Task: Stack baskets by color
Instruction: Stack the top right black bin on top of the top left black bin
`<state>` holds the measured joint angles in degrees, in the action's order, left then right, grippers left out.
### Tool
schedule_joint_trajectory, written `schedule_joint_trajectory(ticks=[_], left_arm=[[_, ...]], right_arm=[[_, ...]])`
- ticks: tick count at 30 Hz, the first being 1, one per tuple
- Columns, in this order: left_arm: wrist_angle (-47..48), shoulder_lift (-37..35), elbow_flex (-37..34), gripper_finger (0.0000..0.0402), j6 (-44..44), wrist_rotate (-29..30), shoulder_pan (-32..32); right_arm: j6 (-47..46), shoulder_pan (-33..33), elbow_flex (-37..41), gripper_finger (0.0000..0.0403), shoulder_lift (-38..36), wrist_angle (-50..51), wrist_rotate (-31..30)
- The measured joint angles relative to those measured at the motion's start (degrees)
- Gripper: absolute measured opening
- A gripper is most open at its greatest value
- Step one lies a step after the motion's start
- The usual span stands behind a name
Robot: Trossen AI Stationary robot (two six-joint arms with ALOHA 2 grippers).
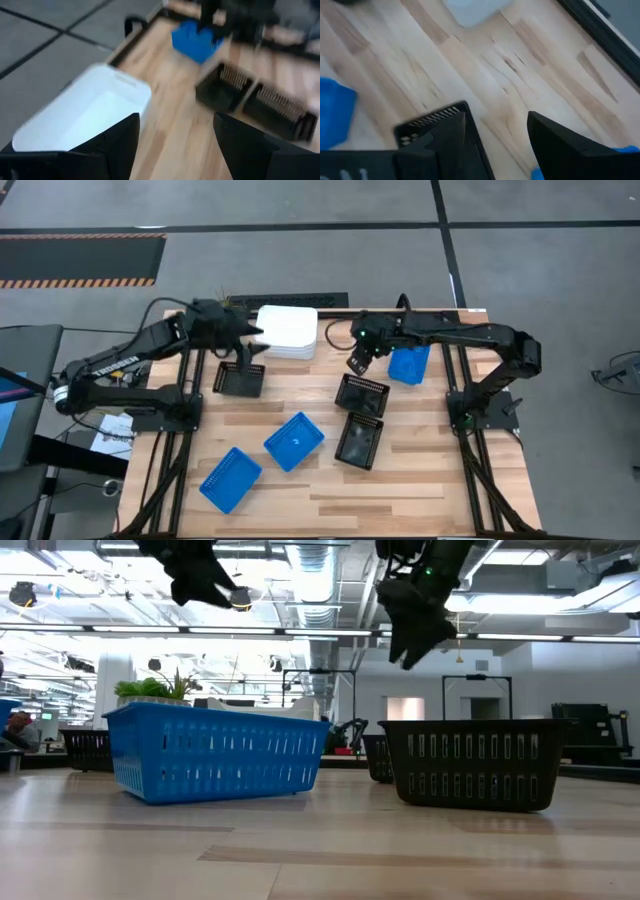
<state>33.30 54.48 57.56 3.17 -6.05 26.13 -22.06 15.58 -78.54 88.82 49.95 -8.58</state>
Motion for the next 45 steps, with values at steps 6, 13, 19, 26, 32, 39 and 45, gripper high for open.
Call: schedule_joint_trajectory(ticks=[6,13,19,26,32,39,45], left_arm=[[-5.0,-0.2,0.2,0.0242,6.0,-4.8,6.6],[-3.8,-0.1,0.2,0.0242,-2.0,-6.8,5.8],[-3.8,0.0,0.2,0.0242,4.6,-3.4,3.8],[-4.3,0.0,0.2,0.0242,12.2,-2.6,2.0],[-4.7,0.0,0.2,0.0242,13.1,3.9,-1.1],[-2.6,-0.1,0.2,0.0242,12.3,3.8,-4.5],[-1.3,-0.1,0.2,0.0242,8.1,3.8,-5.9]], right_arm=[[1.1,1.8,-2.3,0.0239,0.0,-2.9,1.4],[12.8,0.2,-1.8,0.0239,0.3,-6.8,0.7],[13.7,-1.5,-0.8,0.0239,0.5,-18.1,-0.4],[10.2,-2.4,-0.9,0.0239,-0.2,-13.8,-0.4],[8.8,-3.1,-0.9,0.0239,-0.1,-3.5,-0.4],[9.0,-2.7,-0.9,0.0239,-0.5,9.4,-2.5],[3.5,-3.8,-0.9,0.0239,-0.6,18.8,-2.5]])
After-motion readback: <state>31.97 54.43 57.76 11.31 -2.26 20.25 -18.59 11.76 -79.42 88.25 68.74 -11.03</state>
